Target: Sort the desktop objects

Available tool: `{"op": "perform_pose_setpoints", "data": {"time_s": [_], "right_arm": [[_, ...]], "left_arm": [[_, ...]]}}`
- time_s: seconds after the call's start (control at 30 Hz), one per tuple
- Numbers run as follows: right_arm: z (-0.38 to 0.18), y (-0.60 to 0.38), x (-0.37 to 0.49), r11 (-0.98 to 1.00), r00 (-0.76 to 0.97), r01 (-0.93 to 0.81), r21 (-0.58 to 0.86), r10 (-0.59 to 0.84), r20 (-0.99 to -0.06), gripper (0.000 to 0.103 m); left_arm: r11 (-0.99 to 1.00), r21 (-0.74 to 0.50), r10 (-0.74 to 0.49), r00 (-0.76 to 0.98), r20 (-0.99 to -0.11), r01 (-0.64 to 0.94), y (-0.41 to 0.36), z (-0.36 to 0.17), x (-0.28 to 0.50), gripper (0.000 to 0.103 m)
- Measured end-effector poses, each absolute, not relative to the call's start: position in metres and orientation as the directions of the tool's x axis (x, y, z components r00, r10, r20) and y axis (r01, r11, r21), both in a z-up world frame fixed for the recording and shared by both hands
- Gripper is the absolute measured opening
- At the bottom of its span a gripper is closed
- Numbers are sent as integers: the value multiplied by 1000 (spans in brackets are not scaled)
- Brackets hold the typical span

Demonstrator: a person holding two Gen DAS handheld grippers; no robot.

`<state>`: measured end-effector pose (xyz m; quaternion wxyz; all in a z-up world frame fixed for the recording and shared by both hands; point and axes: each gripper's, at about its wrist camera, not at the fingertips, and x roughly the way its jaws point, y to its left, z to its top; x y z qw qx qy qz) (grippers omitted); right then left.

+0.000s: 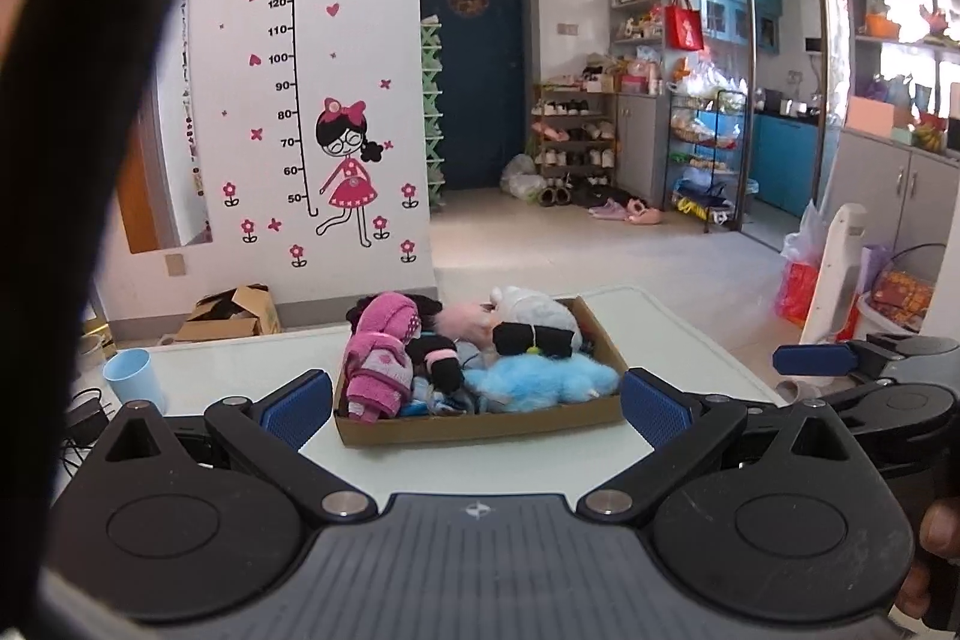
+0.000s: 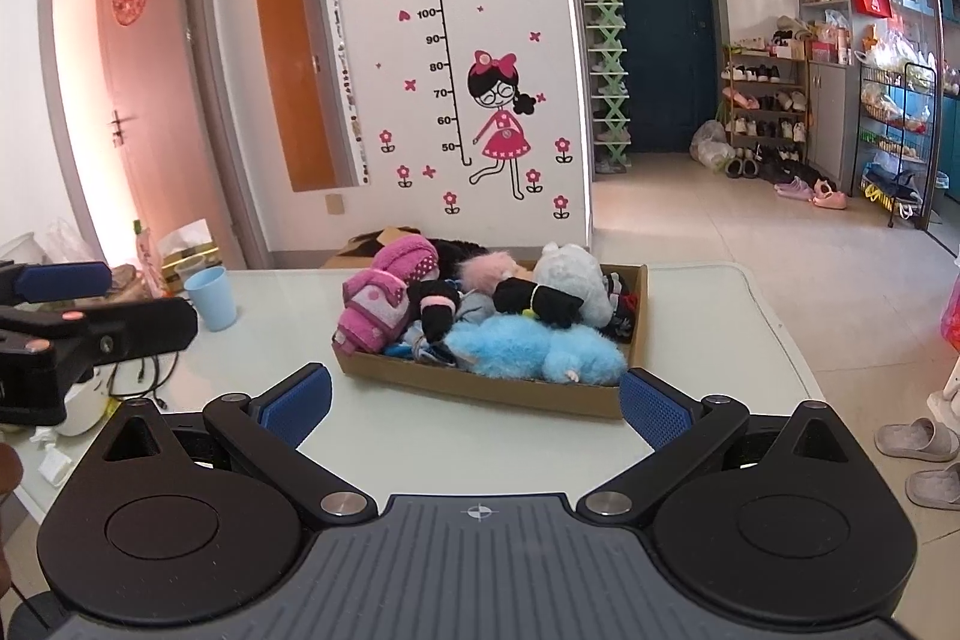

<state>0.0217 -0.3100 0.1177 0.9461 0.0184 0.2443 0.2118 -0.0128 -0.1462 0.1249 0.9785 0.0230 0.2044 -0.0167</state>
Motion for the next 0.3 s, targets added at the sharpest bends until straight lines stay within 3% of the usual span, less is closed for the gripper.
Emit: {"op": "perform_pose_setpoints", "data": {"time_s": [0.3], "right_arm": [[118,-308,19,905,787,-401,141,419,-453,103]], "left_arm": [[998,41,-31,911,-412,52,-146,129,-14,102]]}}
